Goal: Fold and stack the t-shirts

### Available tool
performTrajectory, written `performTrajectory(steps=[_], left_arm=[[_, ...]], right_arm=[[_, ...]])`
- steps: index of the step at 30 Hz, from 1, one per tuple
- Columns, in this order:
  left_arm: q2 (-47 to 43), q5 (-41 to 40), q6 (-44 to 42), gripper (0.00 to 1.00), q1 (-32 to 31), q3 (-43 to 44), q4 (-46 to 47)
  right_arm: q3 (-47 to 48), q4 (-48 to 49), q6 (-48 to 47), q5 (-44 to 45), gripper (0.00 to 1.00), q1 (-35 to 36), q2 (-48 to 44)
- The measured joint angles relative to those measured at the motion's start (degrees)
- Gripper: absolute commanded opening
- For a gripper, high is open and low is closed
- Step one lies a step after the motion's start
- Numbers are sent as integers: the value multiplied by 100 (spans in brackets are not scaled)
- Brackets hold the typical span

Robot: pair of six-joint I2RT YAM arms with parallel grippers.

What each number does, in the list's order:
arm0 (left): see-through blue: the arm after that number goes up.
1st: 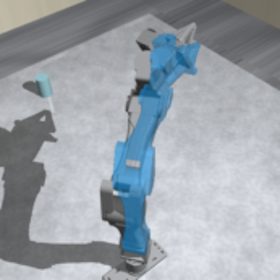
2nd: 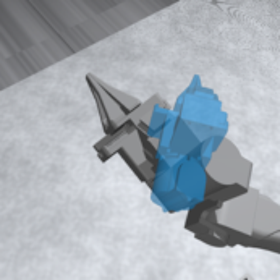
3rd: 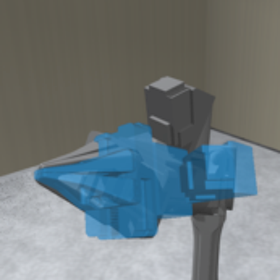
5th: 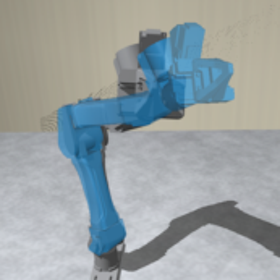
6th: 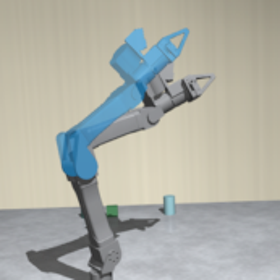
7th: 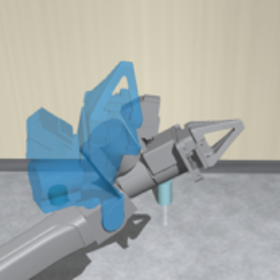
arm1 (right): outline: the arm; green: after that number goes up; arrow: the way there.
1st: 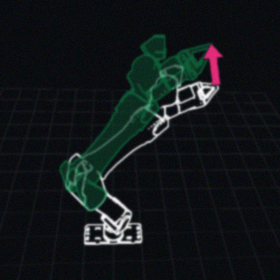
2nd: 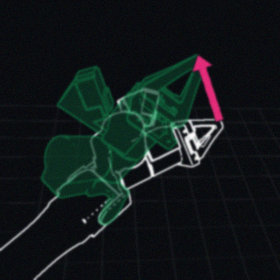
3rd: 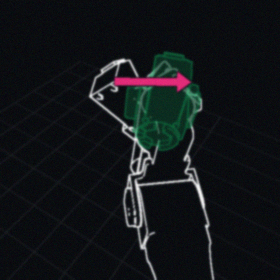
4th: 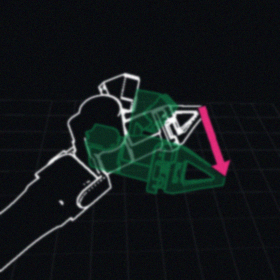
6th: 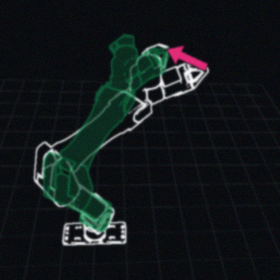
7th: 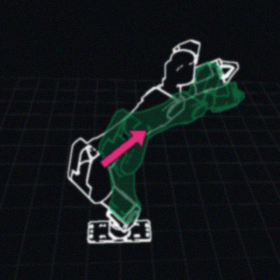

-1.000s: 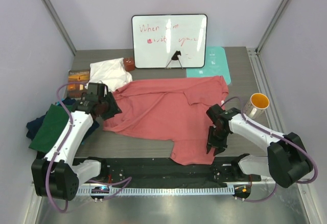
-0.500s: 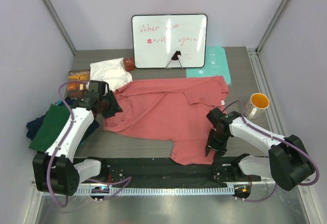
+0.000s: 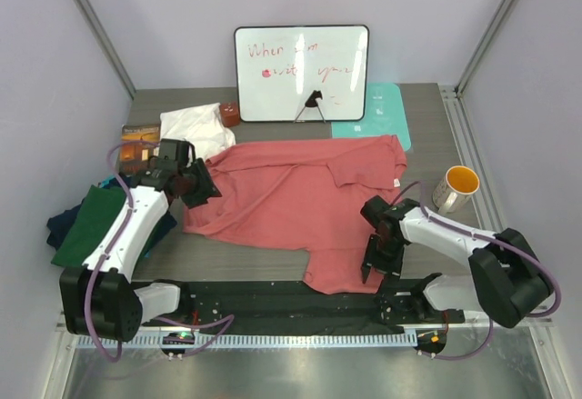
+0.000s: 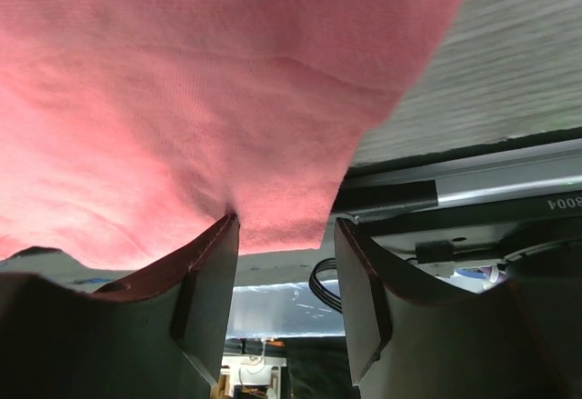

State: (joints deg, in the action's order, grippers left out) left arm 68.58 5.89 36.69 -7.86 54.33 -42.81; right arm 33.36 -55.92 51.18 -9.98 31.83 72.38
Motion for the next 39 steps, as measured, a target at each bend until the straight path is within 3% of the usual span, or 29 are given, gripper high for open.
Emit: performTrajectory(steps=[8, 10, 14, 24, 27, 29, 39], left_arm=[[188, 83, -136, 45, 0, 133, -24], [210, 87, -160, 45, 0, 192, -24], [232, 129, -243, 45, 0, 223, -31], [260, 190, -269, 45, 0, 223, -63], [256, 160, -269, 47, 0, 210, -70], [251, 92, -260, 52, 0, 170, -74], [343, -398, -175, 55, 59, -396, -210]], right_arm=[[-74, 345, 111, -11, 33, 151, 632], [-83, 372, 168, 7, 26, 184, 592], [-177, 407, 341, 85, 1, 197, 289], [-162, 315, 597, 282, 1, 219, -271], [199, 186, 549, 352, 1, 219, -247], [531, 111, 461, 407, 1, 219, -168], [1847, -144, -72, 492, 1, 219, 341]])
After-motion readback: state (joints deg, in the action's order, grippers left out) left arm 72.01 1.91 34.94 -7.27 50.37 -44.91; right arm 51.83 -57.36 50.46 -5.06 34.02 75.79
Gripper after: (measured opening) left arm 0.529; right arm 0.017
